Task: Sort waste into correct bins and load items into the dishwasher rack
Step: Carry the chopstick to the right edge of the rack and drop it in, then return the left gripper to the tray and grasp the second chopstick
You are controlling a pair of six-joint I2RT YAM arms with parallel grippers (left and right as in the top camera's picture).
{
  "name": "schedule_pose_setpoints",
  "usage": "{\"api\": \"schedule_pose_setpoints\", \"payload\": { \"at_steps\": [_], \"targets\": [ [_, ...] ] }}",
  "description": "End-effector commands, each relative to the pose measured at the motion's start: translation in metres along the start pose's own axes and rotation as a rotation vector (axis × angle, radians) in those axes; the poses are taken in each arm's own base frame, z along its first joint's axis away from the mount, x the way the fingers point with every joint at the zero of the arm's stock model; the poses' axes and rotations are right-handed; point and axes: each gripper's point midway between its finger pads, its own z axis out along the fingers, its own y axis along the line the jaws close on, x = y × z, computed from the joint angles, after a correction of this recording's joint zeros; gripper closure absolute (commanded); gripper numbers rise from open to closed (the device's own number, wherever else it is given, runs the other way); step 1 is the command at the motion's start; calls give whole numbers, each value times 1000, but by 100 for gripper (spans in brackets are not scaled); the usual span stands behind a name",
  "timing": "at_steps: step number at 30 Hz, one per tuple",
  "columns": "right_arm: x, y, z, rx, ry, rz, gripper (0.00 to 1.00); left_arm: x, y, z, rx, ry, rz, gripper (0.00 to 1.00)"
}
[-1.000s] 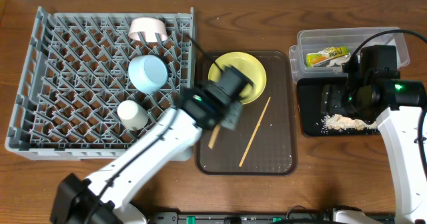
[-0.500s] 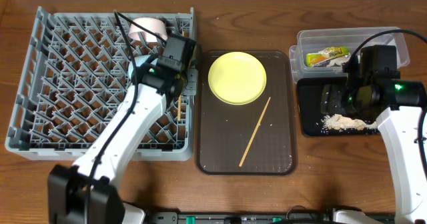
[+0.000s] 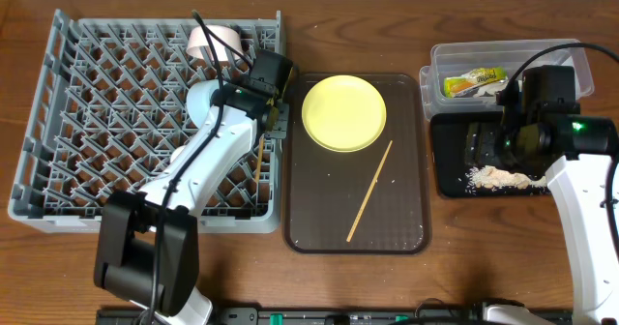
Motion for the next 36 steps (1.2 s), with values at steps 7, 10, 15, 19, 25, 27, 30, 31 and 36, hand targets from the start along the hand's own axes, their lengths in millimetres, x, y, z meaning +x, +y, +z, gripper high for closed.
{"api": "schedule_pose_setpoints", "payload": {
  "at_steps": [7,10,15,19,25,27,30,31,36],
  "targets": [
    [-3,-1,-4,0,-15,-2,24,-14,-41,-64,171,-134,62,64],
    [-3,-1,-4,0,-16,-2,24,-2,-80,-76,308,-116,120,64],
    [-3,-1,-4,-1,-15,-2,24,28,-125,-73,366,-52,200,63],
    [-3,-1,-4,-1,-15,-2,24,55,-160,-62,382,15,264,58],
    [-2,-1,-4,0,-12,-2,23,96,-202,-37,384,99,389,57],
    [-1,-2,-4,0,-8,-2,23,108,-212,-27,378,126,417,57],
    [0,-2,-4,1,-4,-1,23,121,-222,-13,371,153,446,57],
    [0,-2,-4,1,-3,-1,24,124,-224,-8,369,160,453,57],
    [1,-2,-4,1,0,-1,23,134,-225,11,346,198,460,57]
  ]
}}
